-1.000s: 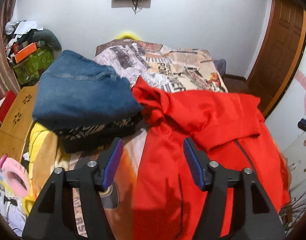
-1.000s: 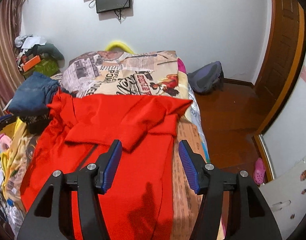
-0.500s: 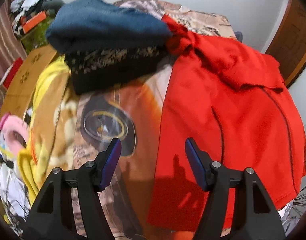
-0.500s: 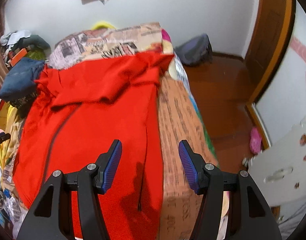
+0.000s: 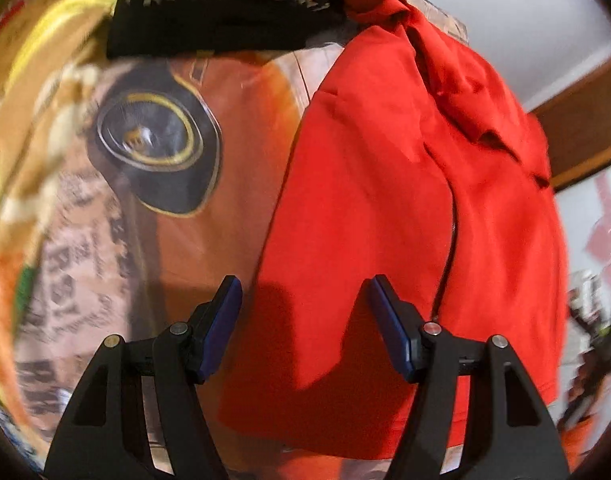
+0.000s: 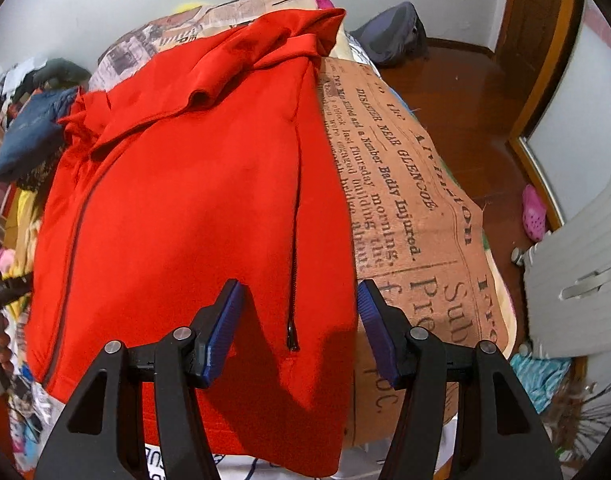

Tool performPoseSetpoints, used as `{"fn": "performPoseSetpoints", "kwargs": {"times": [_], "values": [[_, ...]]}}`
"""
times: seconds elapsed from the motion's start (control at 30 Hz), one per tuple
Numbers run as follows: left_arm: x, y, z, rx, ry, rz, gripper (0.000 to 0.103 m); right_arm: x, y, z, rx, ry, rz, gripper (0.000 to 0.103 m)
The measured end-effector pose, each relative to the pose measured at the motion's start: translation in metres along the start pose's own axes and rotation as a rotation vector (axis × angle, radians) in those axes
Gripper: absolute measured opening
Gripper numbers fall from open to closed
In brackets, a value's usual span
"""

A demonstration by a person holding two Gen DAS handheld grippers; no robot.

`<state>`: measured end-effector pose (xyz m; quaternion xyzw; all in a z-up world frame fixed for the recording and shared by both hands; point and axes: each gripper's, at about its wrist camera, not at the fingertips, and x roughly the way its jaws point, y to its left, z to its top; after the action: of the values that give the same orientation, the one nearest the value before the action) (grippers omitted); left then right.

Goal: Fold large clothes

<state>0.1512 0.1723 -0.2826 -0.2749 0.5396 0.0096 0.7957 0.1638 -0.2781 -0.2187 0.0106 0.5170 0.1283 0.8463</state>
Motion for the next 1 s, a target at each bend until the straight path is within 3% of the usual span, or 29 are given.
{"fn": "performPoseSetpoints", "kwargs": {"times": [0.07,0.3,0.37,0.43,0.47,0.5,0.57,0.6,0.77,1.0], "values": [[0.005,0.008,0.0,-0.068,0.02,-0.079,0.066,0.002,0.002,0.001,-0.014,-0.013,0.005,0.068],[0.004,-0.005,0.0,-0.04,0.022,-0.121,0.066,0.007,0.004,0.007,0.004,-0.041,0.062,0.071],[0.002,-0.013,0.0,-0.006,0.024,-0.142,0.064,0.007,0.005,0.007,0.015,-0.049,0.086,0.064],[-0.003,-0.021,-0.001,0.034,0.018,-0.152,0.054,0.006,0.008,0.007,0.024,-0.053,0.101,0.051],[-0.005,-0.027,-0.001,0.061,0.013,-0.155,0.047,0.006,0.009,0.008,0.031,-0.055,0.11,0.042],[-0.004,-0.029,0.0,0.075,0.012,-0.17,0.032,0.006,0.01,0.009,0.04,-0.057,0.117,0.038],[-0.007,-0.038,0.003,0.094,0.012,-0.207,0.018,0.006,0.01,0.011,0.062,-0.061,0.131,0.019],[-0.008,-0.041,0.003,0.104,0.006,-0.207,0.01,0.005,0.009,0.012,0.069,-0.064,0.14,0.015],[-0.02,-0.059,0.014,0.137,-0.046,-0.225,0.004,-0.011,0.011,0.02,0.078,-0.123,0.194,0.011],[-0.067,-0.09,0.054,0.196,-0.206,-0.263,0.003,-0.032,0.022,0.059,0.032,-0.233,0.242,0.011]]}}
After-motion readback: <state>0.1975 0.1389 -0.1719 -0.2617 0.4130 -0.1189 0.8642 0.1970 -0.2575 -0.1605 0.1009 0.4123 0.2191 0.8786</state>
